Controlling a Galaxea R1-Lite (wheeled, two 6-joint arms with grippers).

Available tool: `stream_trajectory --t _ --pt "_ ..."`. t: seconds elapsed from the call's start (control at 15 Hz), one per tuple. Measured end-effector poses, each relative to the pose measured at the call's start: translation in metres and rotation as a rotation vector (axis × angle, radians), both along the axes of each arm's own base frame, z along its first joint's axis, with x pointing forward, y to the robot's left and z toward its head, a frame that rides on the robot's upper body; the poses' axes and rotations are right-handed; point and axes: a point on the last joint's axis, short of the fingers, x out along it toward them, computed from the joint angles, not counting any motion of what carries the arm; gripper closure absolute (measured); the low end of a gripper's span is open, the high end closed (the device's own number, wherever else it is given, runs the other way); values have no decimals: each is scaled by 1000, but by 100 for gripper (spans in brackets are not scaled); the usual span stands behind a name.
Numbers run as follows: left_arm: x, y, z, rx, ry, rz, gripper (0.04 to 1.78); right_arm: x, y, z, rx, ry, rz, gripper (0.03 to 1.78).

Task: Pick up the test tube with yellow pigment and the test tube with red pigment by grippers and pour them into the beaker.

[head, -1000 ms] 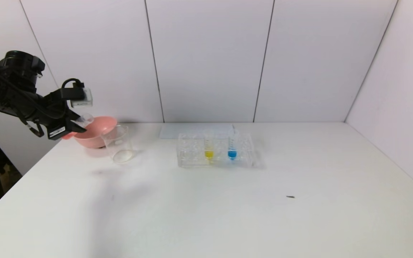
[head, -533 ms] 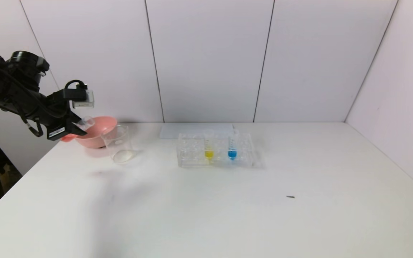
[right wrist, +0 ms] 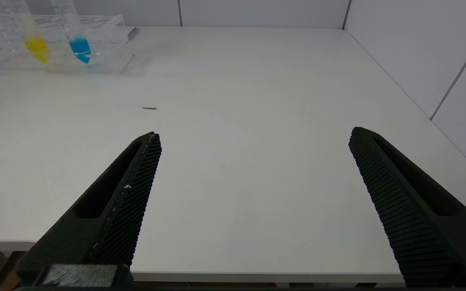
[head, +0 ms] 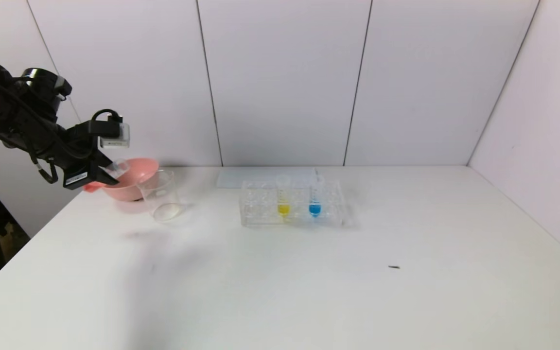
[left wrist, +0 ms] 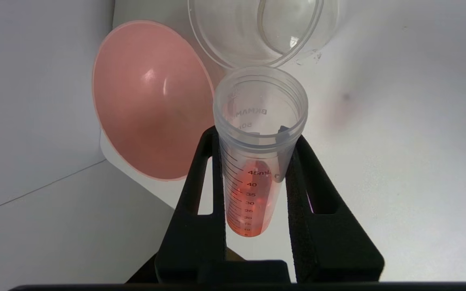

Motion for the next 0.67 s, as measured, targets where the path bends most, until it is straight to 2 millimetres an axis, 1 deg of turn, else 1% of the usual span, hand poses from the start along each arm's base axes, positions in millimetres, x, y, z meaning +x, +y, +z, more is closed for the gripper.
stream_trajectory --t 0.67 --pt "9 -2 -3 57 -18 -7 137 0 0 0 0 0 0 11"
